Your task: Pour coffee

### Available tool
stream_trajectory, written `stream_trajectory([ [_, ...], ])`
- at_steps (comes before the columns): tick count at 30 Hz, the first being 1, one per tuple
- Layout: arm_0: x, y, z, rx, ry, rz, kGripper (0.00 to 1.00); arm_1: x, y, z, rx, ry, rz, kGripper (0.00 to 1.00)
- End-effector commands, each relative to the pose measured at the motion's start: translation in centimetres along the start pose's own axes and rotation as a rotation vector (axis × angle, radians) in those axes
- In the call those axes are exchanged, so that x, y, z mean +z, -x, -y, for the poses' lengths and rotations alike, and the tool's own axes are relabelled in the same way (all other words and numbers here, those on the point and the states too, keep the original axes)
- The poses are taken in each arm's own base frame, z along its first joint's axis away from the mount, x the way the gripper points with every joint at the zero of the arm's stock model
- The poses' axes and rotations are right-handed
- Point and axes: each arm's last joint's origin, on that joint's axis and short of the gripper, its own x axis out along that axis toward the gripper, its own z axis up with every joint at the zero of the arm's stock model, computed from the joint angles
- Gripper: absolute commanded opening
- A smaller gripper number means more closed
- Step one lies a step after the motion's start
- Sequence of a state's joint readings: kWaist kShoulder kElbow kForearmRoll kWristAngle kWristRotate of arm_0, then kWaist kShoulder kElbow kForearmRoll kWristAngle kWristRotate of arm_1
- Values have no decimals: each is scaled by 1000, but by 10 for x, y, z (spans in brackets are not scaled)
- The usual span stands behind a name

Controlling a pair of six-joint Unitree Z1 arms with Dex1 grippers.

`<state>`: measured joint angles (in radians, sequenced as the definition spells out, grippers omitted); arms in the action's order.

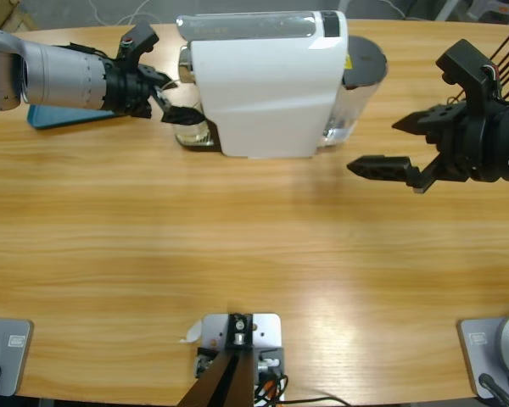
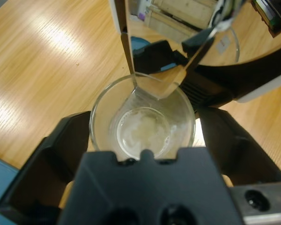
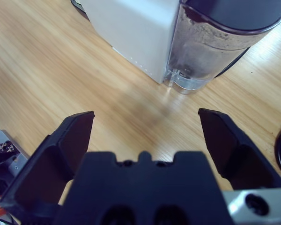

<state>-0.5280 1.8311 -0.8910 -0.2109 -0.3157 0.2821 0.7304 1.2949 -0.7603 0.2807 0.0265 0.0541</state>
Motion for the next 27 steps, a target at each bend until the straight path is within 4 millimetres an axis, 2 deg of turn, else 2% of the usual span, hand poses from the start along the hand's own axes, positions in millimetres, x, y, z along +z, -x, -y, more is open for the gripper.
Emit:
stream_trajectory([
  [1,-16,-9,-1,-27,54,-35,546,-8,-12,-1,-13,11,-43,1000],
  [4,-20,-7,2,-40,63,-44,425,-8,-13,-1,-12,9,-44,1000],
  [8,-25,-7,3,-49,88,-57,422,-8,-13,-1,-12,9,-45,1000],
  [9,-27,-7,4,-49,91,-61,357,-8,-13,-1,-13,9,-45,1000],
  [11,-29,-6,4,-44,100,-69,318,-8,-13,-1,-13,9,-46,1000],
  [14,-32,-3,3,7,119,-87,41,-9,-13,0,-13,9,-46,1000],
  [15,-33,-1,2,22,128,-88,14,-9,-13,0,-13,9,-46,1000],
  [21,-25,25,-7,78,144,-26,0,-8,-14,0,-15,9,-46,1000],
  [27,-17,67,-11,173,197,51,0,-8,-15,0,-17,8,-49,1000],
])
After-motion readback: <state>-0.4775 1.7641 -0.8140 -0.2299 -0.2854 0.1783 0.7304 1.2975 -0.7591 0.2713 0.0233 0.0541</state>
